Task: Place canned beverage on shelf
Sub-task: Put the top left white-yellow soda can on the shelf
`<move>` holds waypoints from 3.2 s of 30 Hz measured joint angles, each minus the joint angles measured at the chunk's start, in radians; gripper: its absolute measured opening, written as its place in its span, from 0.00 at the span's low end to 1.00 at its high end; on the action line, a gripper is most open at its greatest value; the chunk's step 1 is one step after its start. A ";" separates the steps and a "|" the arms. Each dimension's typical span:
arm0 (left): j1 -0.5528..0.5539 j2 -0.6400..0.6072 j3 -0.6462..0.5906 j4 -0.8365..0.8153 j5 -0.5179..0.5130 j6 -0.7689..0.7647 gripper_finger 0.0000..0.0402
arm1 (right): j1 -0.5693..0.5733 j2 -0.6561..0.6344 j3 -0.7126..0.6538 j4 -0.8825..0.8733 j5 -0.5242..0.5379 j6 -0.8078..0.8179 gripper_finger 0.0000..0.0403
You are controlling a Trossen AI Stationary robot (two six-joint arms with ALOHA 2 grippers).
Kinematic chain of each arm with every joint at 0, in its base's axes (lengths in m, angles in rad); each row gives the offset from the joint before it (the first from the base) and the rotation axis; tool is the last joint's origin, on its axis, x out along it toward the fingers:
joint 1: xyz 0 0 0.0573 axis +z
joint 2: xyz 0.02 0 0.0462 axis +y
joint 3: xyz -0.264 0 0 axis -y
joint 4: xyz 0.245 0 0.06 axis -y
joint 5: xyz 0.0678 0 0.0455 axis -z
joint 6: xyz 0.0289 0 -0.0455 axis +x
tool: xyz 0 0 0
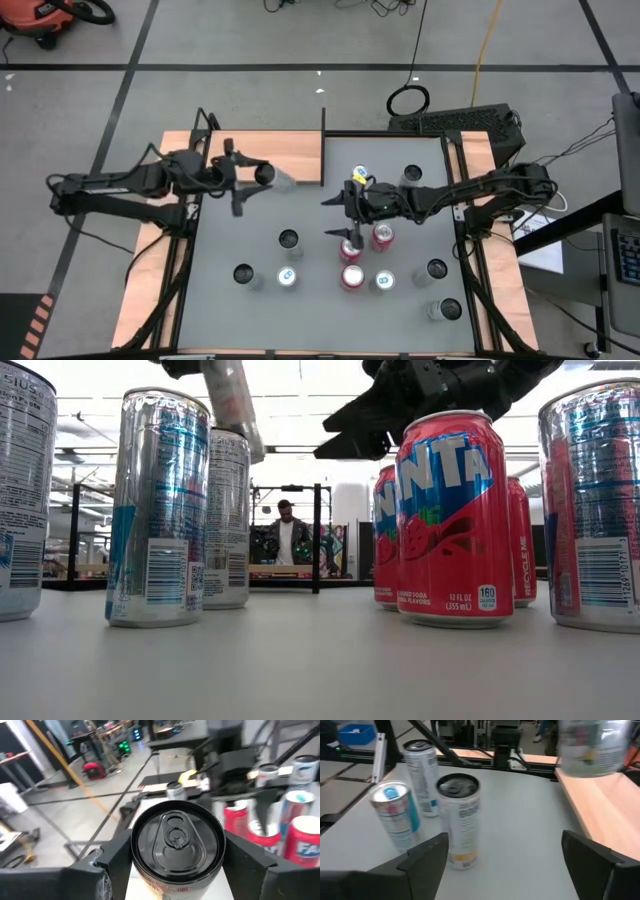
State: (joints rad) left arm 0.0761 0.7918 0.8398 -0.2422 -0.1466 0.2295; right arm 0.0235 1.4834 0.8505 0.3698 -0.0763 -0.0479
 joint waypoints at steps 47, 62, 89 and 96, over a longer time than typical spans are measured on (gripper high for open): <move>1.124 0.253 0.200 -0.274 0.859 0.383 0.61 | 0.189 0.001 -0.002 -0.096 -0.004 -0.019 0.79; 1.103 0.265 0.070 -0.220 0.873 0.325 0.61 | 0.187 0.001 -0.002 -0.082 -0.003 -0.099 0.79; 0.887 0.265 -0.140 0.081 0.485 0.171 0.61 | 0.147 0.001 -0.002 -0.030 -0.003 -0.111 0.79; 0.886 0.265 -0.141 0.078 0.484 0.162 0.66 | 0.143 0.001 -0.002 -0.030 -0.003 -0.095 0.79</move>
State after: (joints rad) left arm 0.9625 1.0573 0.6991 -0.1637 0.3372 0.3915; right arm 0.1669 1.4845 0.8486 0.3401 -0.0794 -0.1431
